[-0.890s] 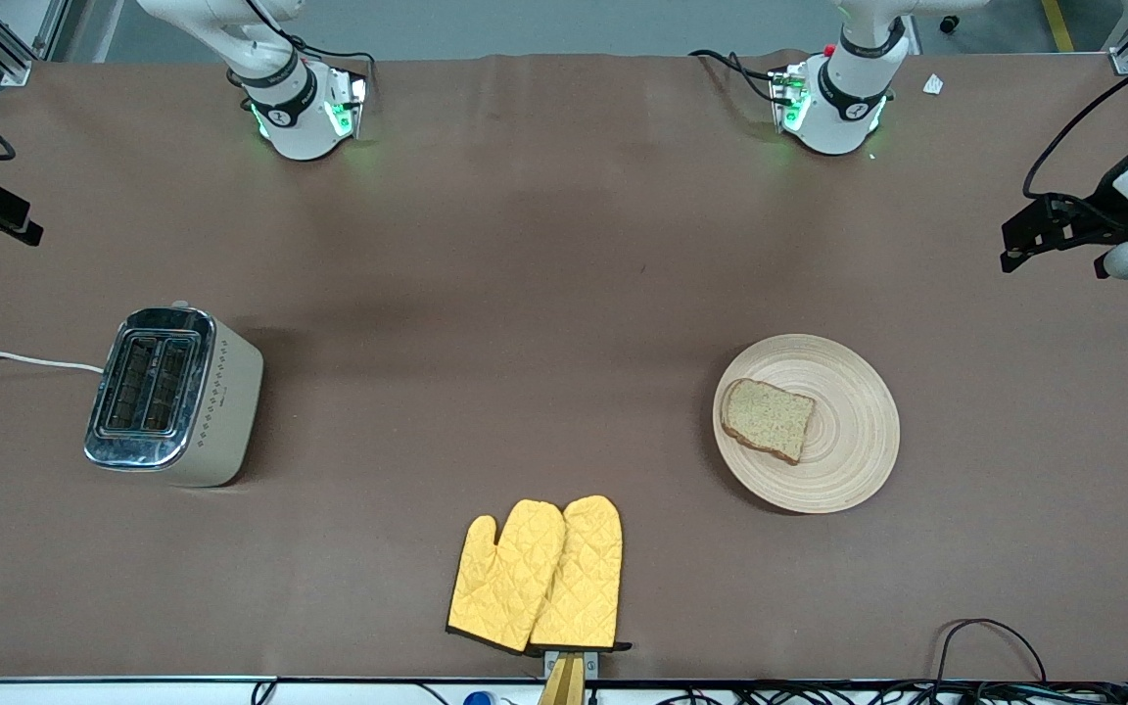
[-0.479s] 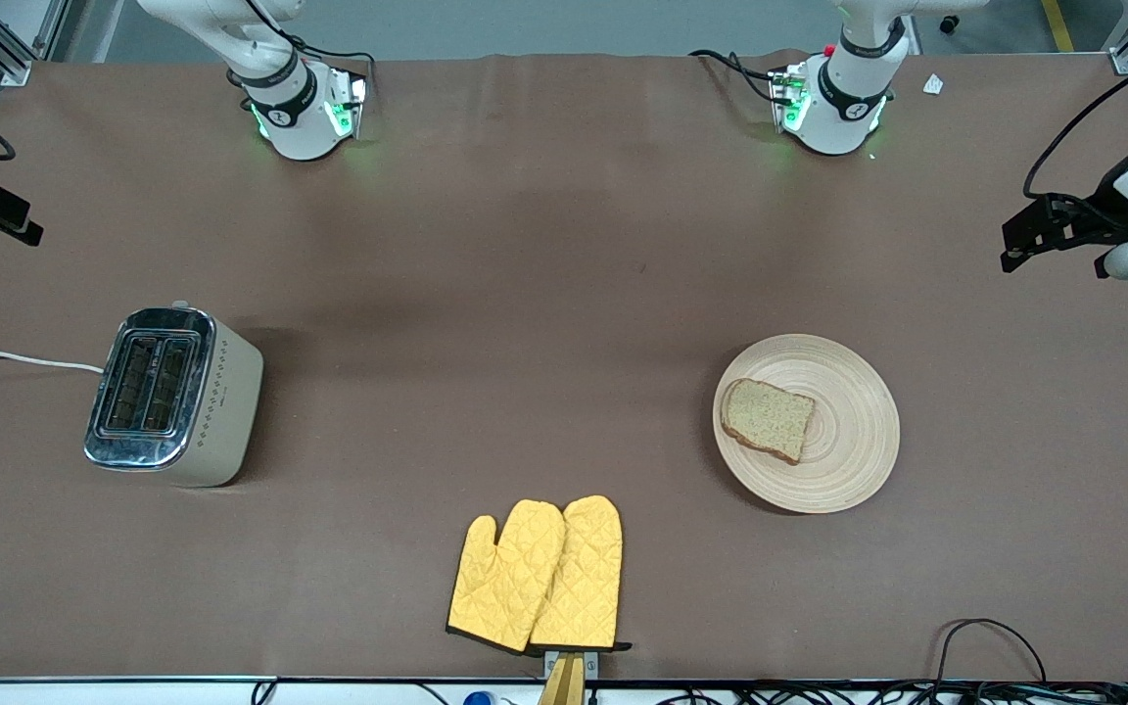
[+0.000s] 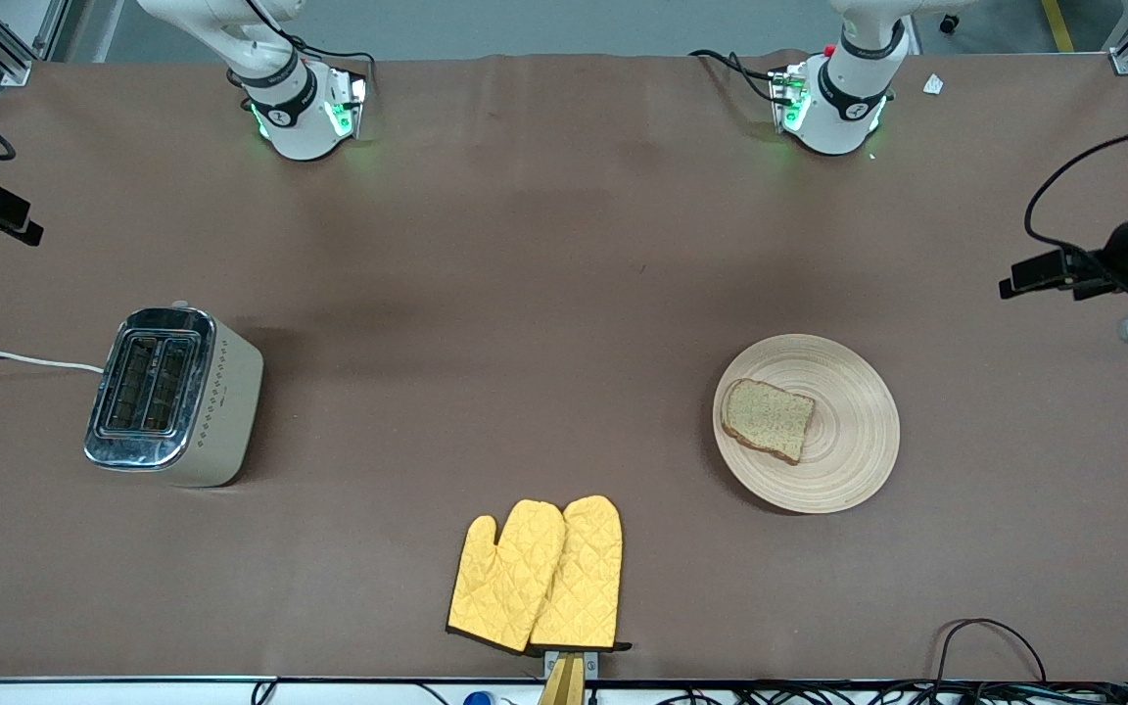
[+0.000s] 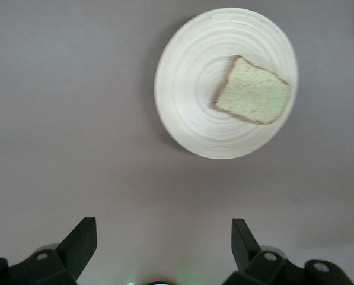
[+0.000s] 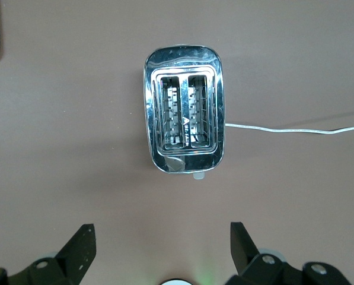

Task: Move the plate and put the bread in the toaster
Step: 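Move the left gripper down toward the wooden plate's rim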

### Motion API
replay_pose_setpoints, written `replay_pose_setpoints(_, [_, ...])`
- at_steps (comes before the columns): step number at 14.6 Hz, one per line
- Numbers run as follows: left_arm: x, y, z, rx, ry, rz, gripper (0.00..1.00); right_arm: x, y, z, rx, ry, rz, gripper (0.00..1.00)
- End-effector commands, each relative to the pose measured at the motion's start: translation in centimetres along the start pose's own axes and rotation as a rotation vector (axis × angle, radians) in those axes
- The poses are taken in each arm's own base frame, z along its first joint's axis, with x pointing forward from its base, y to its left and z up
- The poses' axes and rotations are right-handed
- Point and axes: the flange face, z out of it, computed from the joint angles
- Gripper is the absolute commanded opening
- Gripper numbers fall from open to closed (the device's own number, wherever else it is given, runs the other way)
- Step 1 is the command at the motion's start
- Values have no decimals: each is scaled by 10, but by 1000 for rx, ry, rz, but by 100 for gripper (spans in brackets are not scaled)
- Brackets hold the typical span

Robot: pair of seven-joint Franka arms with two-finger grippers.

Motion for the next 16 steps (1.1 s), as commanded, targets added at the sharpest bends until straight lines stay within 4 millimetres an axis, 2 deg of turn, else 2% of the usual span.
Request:
replay_pose_setpoints(1, [37, -40, 53, -197, -64, -19, 100, 0, -1, -3, 9, 0, 17, 100])
replay_pose_setpoints(3, [61, -63, 103, -330, -98, -45, 100, 0, -1, -3, 9, 1, 16, 100])
replay_pose_setpoints(6, [90, -88, 177, -423, -103, -11, 100, 0, 0, -3, 9, -2, 17, 100])
replay_pose_setpoints(8, [103, -120, 228, -478, -77, 12, 100, 0, 2, -3, 9, -2, 14, 100])
replay_pose_setpoints(10, [110, -134, 268, -508, -59, 49, 100, 0, 1, -3, 9, -2, 14, 100])
replay_pose_setpoints(13, [113, -149, 296, -527, -43, 40, 100, 0, 1, -3, 9, -2, 16, 100])
replay_pose_setpoints(16, [119, -139, 314, -580, -25, 34, 100, 0, 0, -3, 9, -2, 14, 100])
